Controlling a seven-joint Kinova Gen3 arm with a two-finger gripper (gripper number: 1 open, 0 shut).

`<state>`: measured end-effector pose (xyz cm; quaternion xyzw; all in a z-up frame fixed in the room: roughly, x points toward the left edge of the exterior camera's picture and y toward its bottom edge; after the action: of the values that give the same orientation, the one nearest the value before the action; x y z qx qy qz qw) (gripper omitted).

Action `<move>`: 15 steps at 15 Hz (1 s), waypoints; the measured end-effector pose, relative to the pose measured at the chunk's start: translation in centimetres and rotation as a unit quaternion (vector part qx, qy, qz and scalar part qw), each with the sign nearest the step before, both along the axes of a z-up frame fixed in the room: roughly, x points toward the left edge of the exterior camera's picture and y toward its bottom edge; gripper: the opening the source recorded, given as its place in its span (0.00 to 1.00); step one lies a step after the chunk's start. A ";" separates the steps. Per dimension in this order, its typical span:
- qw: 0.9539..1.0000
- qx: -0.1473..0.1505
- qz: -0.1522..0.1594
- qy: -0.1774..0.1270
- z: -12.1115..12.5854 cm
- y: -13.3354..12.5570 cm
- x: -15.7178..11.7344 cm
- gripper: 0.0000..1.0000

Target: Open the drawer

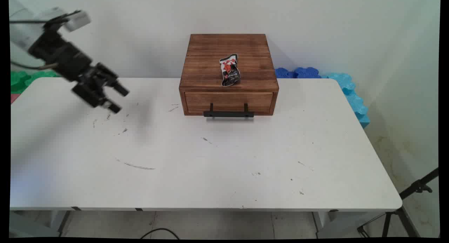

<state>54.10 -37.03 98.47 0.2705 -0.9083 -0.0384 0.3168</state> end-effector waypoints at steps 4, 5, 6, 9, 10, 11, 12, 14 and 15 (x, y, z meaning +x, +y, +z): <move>1.000 -0.008 0.023 0.017 1.6 -2.2 -5.5 1.00; 0.999 -0.009 0.026 0.019 1.9 -2.7 -6.7 1.00; 0.999 -0.013 0.031 0.020 2.1 -3.4 -8.4 1.00; 0.999 -0.025 0.035 0.009 2.1 -5.6 -13.6 1.00; 0.999 -0.028 0.035 0.004 1.9 -6.0 -14.6 1.00; 0.999 -0.032 0.034 -0.002 1.5 -6.6 -15.9 1.00; 0.999 -0.035 0.033 -0.008 1.2 -7.1 -16.8 1.00; 0.998 -0.044 0.029 -0.026 0.1 -8.3 -19.4 1.00; 0.998 -0.047 0.027 -0.033 -0.3 -8.8 -20.3 1.00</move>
<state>33.79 -45.83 98.14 0.2812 -0.9113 0.0218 0.2999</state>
